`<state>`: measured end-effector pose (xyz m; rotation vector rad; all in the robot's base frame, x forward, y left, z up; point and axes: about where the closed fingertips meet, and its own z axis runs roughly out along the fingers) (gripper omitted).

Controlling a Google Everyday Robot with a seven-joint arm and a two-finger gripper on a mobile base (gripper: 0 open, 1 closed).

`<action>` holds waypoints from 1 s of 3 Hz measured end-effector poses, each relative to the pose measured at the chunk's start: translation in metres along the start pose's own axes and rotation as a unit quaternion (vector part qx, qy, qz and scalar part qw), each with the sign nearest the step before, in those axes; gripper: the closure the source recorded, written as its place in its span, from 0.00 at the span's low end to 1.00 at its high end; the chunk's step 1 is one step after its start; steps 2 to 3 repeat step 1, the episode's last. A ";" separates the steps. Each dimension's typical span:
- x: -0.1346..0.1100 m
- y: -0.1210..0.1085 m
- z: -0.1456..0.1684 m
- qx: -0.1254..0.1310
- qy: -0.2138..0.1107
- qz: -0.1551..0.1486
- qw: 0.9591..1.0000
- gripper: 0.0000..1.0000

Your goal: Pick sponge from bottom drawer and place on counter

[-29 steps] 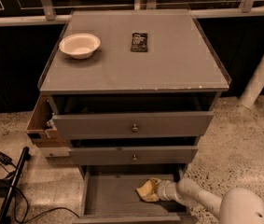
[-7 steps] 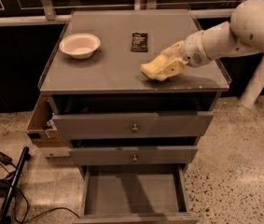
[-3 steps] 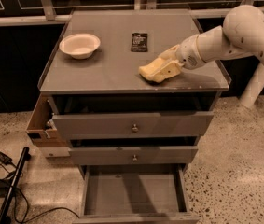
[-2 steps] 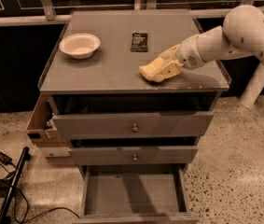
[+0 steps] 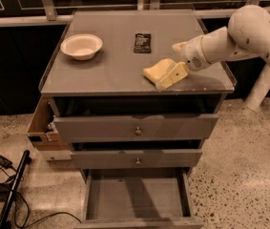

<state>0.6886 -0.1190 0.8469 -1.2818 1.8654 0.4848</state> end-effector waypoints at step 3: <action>0.000 0.000 0.000 0.000 0.000 0.000 1.000 0.00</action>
Offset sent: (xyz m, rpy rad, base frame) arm 0.0000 0.0000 0.0000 0.0000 0.0000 0.0000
